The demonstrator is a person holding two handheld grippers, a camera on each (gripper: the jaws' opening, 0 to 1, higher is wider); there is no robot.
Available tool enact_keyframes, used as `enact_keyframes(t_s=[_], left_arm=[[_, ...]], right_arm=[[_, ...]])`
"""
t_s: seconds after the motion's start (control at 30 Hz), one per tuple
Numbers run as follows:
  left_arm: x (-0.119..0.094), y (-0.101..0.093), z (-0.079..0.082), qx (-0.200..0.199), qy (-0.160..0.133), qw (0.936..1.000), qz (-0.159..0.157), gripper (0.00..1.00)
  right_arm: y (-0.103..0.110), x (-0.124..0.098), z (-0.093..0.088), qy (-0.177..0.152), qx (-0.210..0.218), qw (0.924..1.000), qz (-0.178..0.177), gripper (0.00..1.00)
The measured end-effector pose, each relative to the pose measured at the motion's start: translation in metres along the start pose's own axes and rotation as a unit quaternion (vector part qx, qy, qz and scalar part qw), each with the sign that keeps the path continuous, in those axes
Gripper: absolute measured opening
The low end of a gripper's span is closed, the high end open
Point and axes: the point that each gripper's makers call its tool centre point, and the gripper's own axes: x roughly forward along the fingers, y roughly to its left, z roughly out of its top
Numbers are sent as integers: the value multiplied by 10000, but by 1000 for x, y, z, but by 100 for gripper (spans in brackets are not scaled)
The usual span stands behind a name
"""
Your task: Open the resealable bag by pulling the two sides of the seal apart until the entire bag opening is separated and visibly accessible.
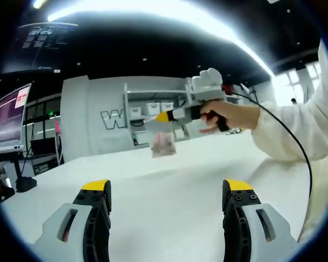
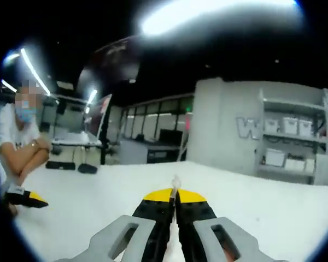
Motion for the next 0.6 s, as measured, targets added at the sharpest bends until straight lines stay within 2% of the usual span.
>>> enact_keyframes(t_s=[0.13,0.37,0.5,0.6], left_arm=[[0,0,0,-9,-8,10000,-1,82],[0,0,1,-11,-16,10000,1,82],[0,0,1,-8,-18,10000,5,82],[0,0,1,-3,-16,10000,6,82]], right_arm=[[0,-3,-2,-20,296,9995,62,0],[5,-11,-4,-123,1073,9938,250,0],[1,-18,-3,-183,1337,9904,289,0],[2,-22,-2,-190,1305,9908,317,0]])
